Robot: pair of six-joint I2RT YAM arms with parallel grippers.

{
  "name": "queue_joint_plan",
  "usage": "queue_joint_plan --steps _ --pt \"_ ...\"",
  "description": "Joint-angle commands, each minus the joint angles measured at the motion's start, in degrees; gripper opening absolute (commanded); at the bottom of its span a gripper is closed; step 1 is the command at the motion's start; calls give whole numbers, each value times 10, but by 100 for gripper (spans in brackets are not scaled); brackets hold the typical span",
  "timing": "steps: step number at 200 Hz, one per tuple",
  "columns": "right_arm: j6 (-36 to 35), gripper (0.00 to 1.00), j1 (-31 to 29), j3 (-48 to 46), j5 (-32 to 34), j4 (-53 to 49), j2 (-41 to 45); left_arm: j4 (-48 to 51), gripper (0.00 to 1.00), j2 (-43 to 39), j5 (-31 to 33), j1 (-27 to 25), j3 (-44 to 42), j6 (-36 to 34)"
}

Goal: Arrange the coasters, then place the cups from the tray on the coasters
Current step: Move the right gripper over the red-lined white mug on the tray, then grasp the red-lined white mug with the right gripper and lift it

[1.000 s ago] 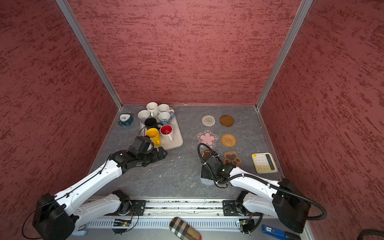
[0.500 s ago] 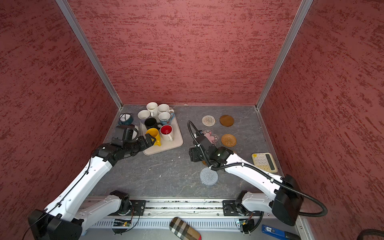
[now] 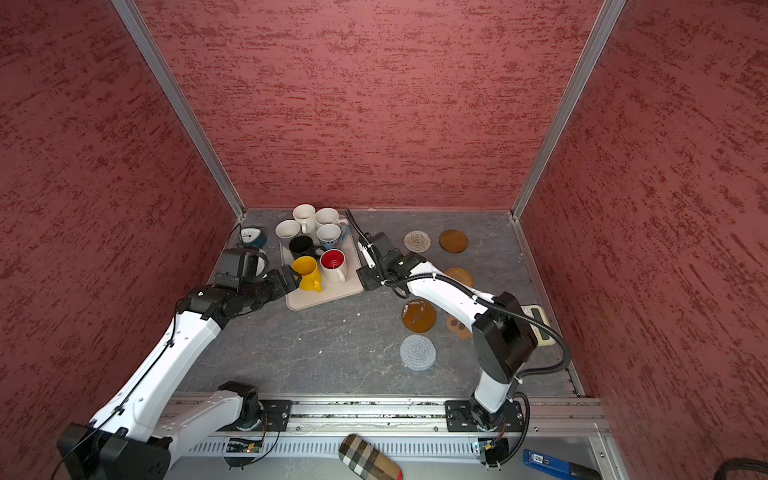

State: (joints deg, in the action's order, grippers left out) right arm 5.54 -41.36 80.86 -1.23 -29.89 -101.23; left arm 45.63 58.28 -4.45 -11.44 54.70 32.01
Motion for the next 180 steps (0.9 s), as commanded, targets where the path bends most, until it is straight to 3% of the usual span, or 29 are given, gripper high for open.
queue_joint_plan --steps 1,52,133,180 --pt "-52 71 -1 43 -35 20 -37 -18 100 2 28 7 -14 -13" --pt "-73 62 -1 140 -67 6 -149 -47 99 6 42 12 -50 6" --pt "-78 60 -3 240 -86 -12 -245 -58 99 0 53 12 -52 10" --pt "-52 51 -3 277 -78 -16 -283 -63 99 1 59 12 -52 12"
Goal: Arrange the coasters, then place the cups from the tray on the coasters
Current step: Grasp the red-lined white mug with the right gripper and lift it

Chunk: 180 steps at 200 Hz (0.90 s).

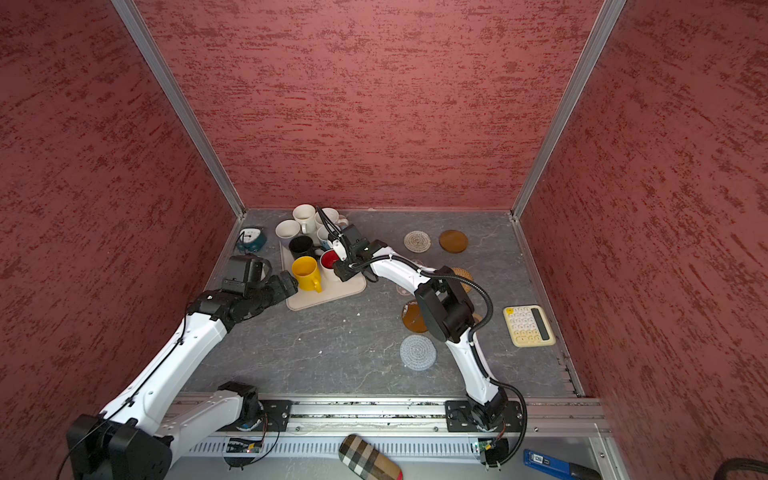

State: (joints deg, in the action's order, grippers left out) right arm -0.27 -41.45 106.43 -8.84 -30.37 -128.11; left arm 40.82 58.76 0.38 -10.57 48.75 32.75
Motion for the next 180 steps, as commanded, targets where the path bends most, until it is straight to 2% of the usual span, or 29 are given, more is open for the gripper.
queue_joint_plan --steps 1,53,104,180 --pt "7 50 -3 21 -1 -11 -15 -16 99 -3 11 4 7 5" --pt "54 42 -3 39 3 -2 -41 -26 100 -3 5 4 -1 7" --pt "67 36 -5 58 21 -7 -69 -40 99 -4 -7 4 -14 17" --pt "72 18 -9 64 22 -8 -65 -24 99 -29 -7 4 -12 16"
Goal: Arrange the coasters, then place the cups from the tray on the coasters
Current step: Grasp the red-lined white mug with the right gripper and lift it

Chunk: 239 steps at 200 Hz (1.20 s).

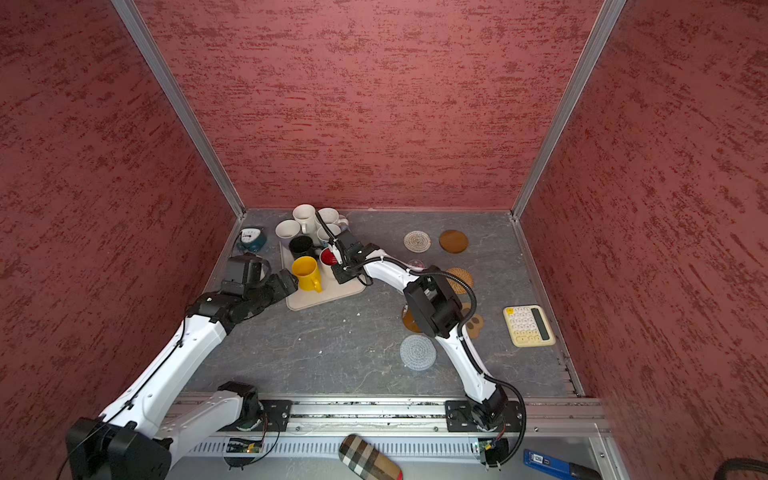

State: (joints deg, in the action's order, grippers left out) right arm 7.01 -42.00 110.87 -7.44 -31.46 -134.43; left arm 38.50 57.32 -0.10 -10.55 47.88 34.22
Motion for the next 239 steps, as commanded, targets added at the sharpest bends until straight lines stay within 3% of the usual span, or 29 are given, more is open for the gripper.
queue_joint_plan --steps 1,48,105,167,239 --pt "-1 18 -4 20 8 3 -2 0 99 -15 -3 4 -3 1" --pt "-5 3 -11 19 12 1 12 24 99 -51 -21 1 6 -12" --pt "0 0 -24 9 22 0 64 114 99 -107 -2 -18 52 -27" --pt "24 0 -25 -111 37 31 207 188 100 -136 79 -116 88 6" --pt "38 0 9 -230 101 -16 355 168 99 -48 164 -256 145 27"
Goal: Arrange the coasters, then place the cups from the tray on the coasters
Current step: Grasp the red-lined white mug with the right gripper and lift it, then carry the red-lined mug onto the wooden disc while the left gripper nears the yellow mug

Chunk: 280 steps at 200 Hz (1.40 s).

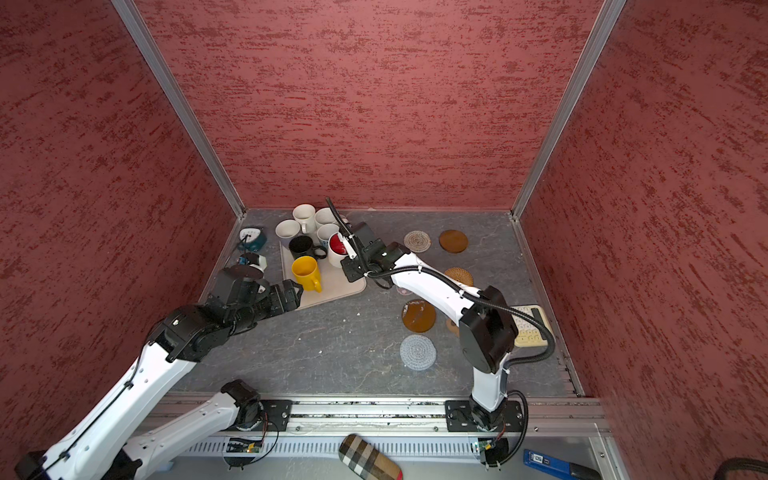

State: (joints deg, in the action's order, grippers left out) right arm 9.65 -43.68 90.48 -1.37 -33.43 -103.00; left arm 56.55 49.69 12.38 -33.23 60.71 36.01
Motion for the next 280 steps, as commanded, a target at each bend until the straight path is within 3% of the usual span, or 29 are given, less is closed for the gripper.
queue_joint_plan --steps 1,59,119,216,280 --pt "12 0 28 -28 41 3 42 -14 99 30 39 -30 18 9" --pt "26 0 162 -111 36 0 119 -74 100 112 31 -58 42 -12" --pt "36 0 290 -139 57 64 80 -119 99 171 10 -56 46 -37" --pt "19 0 386 14 87 50 -88 -199 99 219 -19 -43 14 -58" --pt "17 0 404 91 85 31 -165 -247 99 220 -48 -15 -25 -65"
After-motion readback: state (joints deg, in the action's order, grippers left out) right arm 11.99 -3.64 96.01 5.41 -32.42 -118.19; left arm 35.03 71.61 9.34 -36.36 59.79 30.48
